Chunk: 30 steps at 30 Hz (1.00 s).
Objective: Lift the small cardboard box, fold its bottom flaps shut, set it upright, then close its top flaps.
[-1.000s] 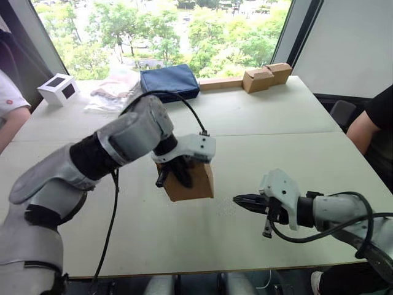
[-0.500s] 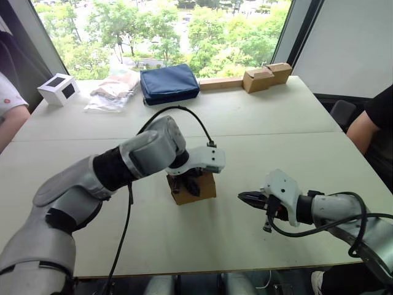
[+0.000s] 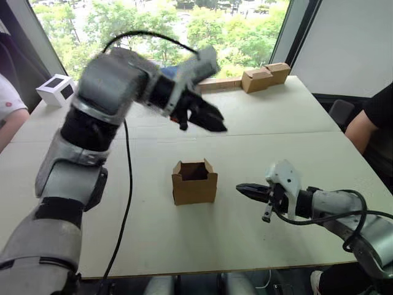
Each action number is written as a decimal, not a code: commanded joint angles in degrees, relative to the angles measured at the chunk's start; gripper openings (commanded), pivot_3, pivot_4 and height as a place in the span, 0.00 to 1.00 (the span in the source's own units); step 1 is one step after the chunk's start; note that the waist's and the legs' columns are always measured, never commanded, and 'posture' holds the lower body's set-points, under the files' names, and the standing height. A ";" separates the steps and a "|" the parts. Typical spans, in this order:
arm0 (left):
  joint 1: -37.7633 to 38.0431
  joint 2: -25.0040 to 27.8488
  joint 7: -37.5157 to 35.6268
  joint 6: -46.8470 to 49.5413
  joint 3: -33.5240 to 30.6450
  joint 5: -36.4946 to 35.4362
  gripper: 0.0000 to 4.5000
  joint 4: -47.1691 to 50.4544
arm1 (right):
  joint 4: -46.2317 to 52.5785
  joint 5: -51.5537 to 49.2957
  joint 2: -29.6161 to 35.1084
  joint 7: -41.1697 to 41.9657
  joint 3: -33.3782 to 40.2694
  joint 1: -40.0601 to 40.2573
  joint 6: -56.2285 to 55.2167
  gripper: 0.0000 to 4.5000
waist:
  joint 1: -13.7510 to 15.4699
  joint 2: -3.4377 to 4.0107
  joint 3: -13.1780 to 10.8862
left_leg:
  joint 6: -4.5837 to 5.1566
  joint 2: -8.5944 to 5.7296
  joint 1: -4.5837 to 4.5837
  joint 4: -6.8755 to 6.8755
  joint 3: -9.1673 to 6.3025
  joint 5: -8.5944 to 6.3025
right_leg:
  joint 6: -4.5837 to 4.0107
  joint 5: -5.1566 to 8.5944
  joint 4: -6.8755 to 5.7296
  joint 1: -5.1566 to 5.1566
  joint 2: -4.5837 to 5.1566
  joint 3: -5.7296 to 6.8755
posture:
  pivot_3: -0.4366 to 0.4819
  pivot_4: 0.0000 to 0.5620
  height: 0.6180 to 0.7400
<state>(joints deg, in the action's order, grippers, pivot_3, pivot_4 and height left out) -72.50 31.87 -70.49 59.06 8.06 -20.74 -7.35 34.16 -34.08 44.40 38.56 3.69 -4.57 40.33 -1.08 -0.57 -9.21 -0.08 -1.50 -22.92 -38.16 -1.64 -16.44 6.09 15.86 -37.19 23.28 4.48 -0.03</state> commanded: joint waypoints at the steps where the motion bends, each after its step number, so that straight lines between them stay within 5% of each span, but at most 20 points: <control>1: 12.33 0.60 11.94 0.09 -13.16 -1.04 0.25 7.60 | -1.18 -2.03 -2.80 -1.34 3.33 -0.70 -0.40 0.00 | 0.04 0.00 0.00 | 0.00 0.01 0.13 0.06 0.01 0.00 | -0.04 0.02 -0.02 -0.05 0.01 -0.07 | 0.48 0.27 0.98; 4: 21.57 -0.84 20.00 6.73 -20.25 -3.35 0.00 16.79 | -3.33 -1.44 -3.58 -1.32 3.34 -2.33 -0.32 0.00 | 0.44 -0.15 -0.09 | -0.04 0.07 0.11 0.04 -0.03 0.02 | -0.05 0.02 -0.05 -0.06 0.03 -0.07 | 0.48 0.27 0.98; 10: 39.89 -1.18 26.79 8.88 -24.77 -6.48 0.00 32.20 | -8.68 0.37 -3.19 1.38 1.51 -5.11 -1.26 0.00 | 1.79 -0.23 -0.09 | -0.15 -0.16 -0.04 -0.07 -0.08 0.07 | -0.03 -0.01 -0.01 -0.10 0.24 -0.04 | 0.48 0.27 0.98; 13: 49.37 0.80 26.61 2.18 -21.65 -4.90 0.00 35.81 | -9.26 0.37 -3.14 2.80 0.05 -7.47 -0.64 0.00 | 1.73 -0.21 -0.08 | -0.17 -0.18 0.08 -0.04 -0.05 0.07 | -0.02 -0.02 0.02 -0.18 0.27 -0.07 | 0.48 0.27 0.98; 17: 60.88 -3.49 27.97 -10.21 -21.57 -4.46 0.00 36.81 | -9.25 0.36 -2.25 4.30 -0.66 -8.76 0.65 0.00 | 1.82 -0.18 -0.06 | -0.22 -0.14 0.17 0.05 -0.05 0.10 | -0.04 -0.02 0.07 -0.21 0.37 -0.11 | 0.48 0.27 0.98; 24: 68.15 -8.75 30.99 -20.87 -17.79 -2.81 0.00 30.27 | -10.00 3.72 -3.96 3.11 -4.00 -8.34 -0.12 0.00 | 1.86 -0.17 -0.04 | -0.20 -0.16 0.40 0.08 -0.06 0.07 | -0.06 -0.01 0.20 -0.51 0.51 -0.02 | 0.48 0.27 0.98; 30: 69.16 -8.05 31.15 -24.61 -12.73 -0.77 0.00 28.18 | -14.15 11.73 -6.13 2.00 -11.46 -7.67 -4.68 0.00 | 1.74 -0.16 -0.04 | -0.16 -0.16 0.42 0.10 -0.04 0.05 | -0.06 -0.01 0.21 -0.51 0.50 -0.01 | 0.48 0.27 0.98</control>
<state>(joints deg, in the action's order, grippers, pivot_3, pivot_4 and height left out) -3.29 23.40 -39.48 36.13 -5.34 -22.00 20.29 19.71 -24.22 38.55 40.60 -6.86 -11.83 37.92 0.66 -0.74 -9.25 -0.25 -1.66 -22.50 -38.06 -1.68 -16.39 6.04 15.84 -36.99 22.77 4.98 -0.04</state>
